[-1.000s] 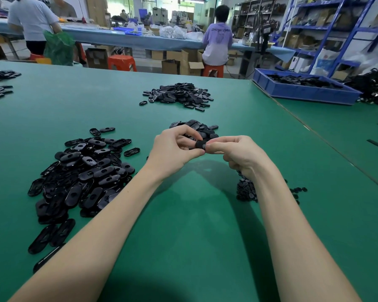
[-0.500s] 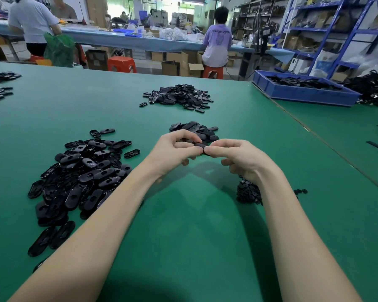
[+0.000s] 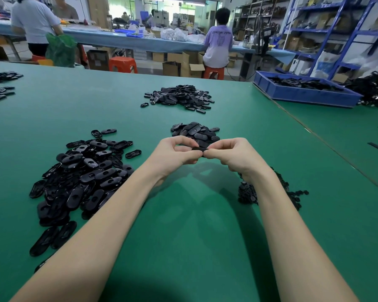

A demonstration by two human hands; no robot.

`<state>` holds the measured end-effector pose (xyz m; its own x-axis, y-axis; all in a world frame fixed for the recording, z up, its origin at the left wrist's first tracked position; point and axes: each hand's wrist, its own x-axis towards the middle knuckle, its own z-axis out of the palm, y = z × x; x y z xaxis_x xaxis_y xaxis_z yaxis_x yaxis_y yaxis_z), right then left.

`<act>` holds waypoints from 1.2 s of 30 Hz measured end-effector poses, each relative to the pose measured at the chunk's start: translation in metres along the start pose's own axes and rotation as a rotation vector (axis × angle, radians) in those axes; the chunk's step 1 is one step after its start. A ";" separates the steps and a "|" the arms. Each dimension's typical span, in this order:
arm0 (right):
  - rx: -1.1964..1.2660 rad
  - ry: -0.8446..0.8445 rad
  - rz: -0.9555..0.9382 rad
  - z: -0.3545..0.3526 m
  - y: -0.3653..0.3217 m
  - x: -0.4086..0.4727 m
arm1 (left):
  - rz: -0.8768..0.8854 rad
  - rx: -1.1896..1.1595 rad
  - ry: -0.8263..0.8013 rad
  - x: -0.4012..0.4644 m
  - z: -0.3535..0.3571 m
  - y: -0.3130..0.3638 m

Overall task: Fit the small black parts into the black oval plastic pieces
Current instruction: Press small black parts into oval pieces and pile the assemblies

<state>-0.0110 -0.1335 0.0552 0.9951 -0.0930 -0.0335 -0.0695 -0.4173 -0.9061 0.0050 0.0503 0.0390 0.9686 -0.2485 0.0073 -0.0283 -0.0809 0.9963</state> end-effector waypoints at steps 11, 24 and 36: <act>-0.001 0.044 -0.006 0.008 0.006 0.001 | 0.008 0.092 0.114 0.001 0.012 -0.007; 0.317 -0.019 0.235 0.005 0.015 0.002 | 0.309 0.547 0.070 0.008 -0.008 -0.005; 0.181 -0.014 0.298 0.013 0.016 0.004 | 0.113 0.586 0.421 0.125 0.004 -0.003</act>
<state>-0.0072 -0.1287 0.0350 0.9338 -0.1738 -0.3126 -0.3449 -0.2065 -0.9156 0.1252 0.0160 0.0370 0.9616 0.0972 0.2568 -0.1465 -0.6095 0.7791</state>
